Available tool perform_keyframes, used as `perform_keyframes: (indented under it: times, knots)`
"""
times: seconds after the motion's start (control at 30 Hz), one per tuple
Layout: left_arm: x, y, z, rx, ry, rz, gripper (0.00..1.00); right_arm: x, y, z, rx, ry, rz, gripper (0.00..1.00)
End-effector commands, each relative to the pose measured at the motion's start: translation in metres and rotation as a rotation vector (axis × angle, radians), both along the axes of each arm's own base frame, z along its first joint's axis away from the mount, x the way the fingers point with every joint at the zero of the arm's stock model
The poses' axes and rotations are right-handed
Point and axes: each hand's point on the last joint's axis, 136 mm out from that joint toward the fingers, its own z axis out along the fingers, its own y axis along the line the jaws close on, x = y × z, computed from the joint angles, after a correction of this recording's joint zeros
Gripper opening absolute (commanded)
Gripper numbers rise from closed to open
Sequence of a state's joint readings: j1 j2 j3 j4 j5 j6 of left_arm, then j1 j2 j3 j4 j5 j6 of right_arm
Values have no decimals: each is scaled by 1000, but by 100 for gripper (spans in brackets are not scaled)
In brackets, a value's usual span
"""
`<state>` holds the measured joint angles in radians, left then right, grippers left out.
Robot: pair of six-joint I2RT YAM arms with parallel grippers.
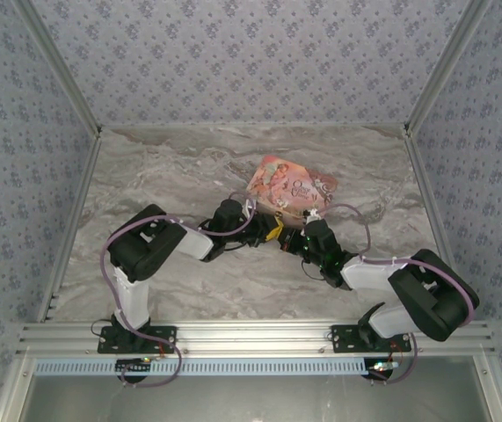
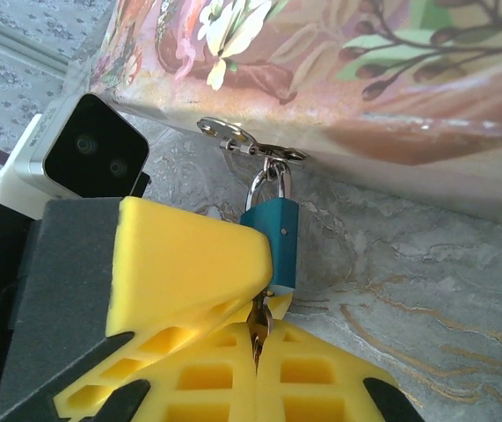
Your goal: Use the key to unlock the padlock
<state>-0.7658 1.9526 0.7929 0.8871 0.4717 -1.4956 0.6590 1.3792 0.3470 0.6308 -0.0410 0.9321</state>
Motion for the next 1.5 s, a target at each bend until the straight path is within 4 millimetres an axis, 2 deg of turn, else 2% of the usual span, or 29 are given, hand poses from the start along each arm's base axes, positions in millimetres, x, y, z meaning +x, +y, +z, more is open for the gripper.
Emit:
perform_keyframes:
  times: [0.0, 0.07, 0.33, 0.4, 0.7, 0.87, 1.0, 1.13, 1.3, 1.47]
  knots:
    - [5, -4, 0, -5, -17, 17, 14, 9, 9, 37, 71, -82, 9, 4]
    - [5, -3, 1, -4, -21, 16, 10, 8, 5, 35, 31, -81, 14, 6]
    - [6, -1, 11, 17, -50, 14, 2, -7, -17, 25, -135, -80, 43, 34]
    - [6, -1, 13, 19, -55, 14, 1, -9, -20, 28, -174, -96, 63, 39]
    - [5, 0, 24, 12, -36, 17, 0, -8, -36, 76, -390, -309, 134, 68]
    - [5, 1, 30, 7, -38, 18, 0, -8, -44, 105, -503, -423, 168, 90]
    - [6, 2, 32, 5, -33, 20, 0, -9, -44, 124, -588, -516, 218, 97]
    - [5, 2, 32, 1, -9, 20, 0, -13, -36, 134, -680, -615, 321, 100]
    - [6, 1, 37, -17, -4, 26, 0, -18, -31, 128, -886, -727, 425, 100]
    - [6, 1, 38, -23, 19, 31, 0, -26, -31, 105, -1170, -800, 562, 100]
